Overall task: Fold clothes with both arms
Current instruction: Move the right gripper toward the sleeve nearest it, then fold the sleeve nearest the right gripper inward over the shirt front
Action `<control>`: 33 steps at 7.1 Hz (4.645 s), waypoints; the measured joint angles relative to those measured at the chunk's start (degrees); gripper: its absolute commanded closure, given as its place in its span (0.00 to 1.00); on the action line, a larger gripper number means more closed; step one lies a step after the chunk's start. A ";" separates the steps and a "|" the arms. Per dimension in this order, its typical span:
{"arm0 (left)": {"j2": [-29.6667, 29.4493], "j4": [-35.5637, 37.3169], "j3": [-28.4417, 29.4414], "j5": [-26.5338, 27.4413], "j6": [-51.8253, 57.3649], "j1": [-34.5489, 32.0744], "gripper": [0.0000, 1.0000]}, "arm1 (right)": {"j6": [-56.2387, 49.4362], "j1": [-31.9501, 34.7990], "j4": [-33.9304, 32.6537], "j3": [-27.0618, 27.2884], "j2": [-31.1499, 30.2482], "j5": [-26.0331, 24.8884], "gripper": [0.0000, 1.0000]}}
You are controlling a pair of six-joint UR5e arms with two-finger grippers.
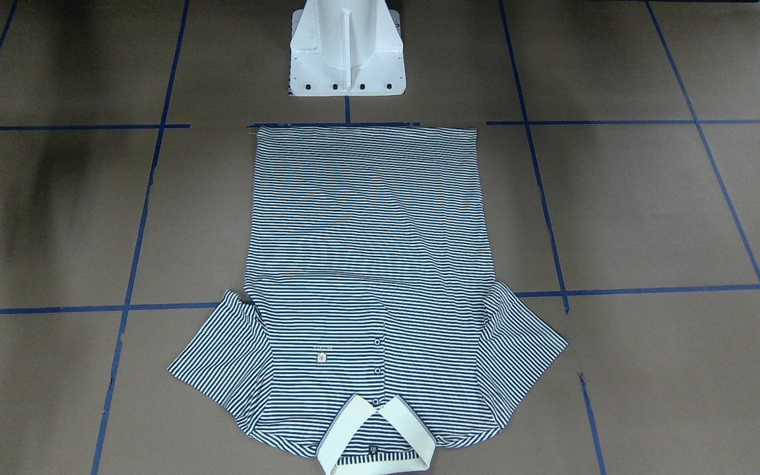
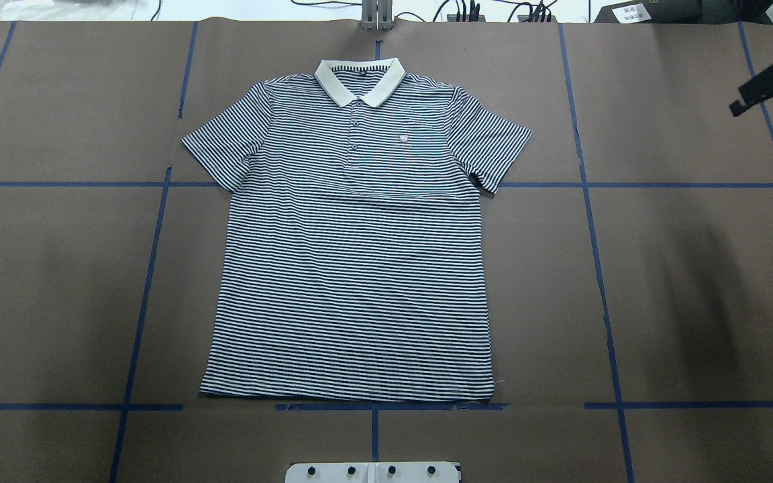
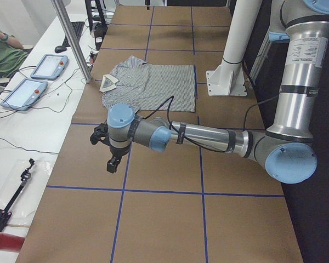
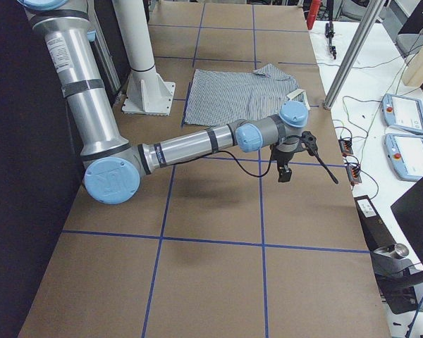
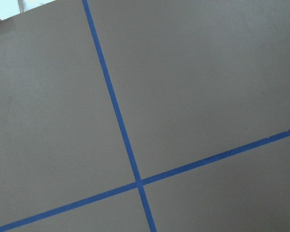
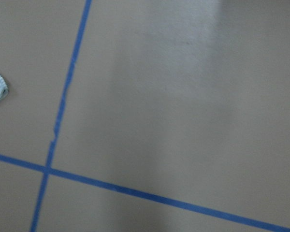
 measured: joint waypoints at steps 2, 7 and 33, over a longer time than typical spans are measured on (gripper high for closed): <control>-1.99 -1.94 2.04 0.08 -0.88 0.52 0.00 | 13.79 -6.27 13.23 -8.38 5.31 -0.37 0.00; -2.66 -2.24 3.19 0.19 -1.20 1.32 0.00 | 24.23 -16.61 19.16 -13.61 10.40 -11.52 0.00; -2.88 -3.42 4.00 0.15 -0.55 1.24 0.00 | 25.02 -28.34 19.48 -33.53 38.60 -20.08 1.00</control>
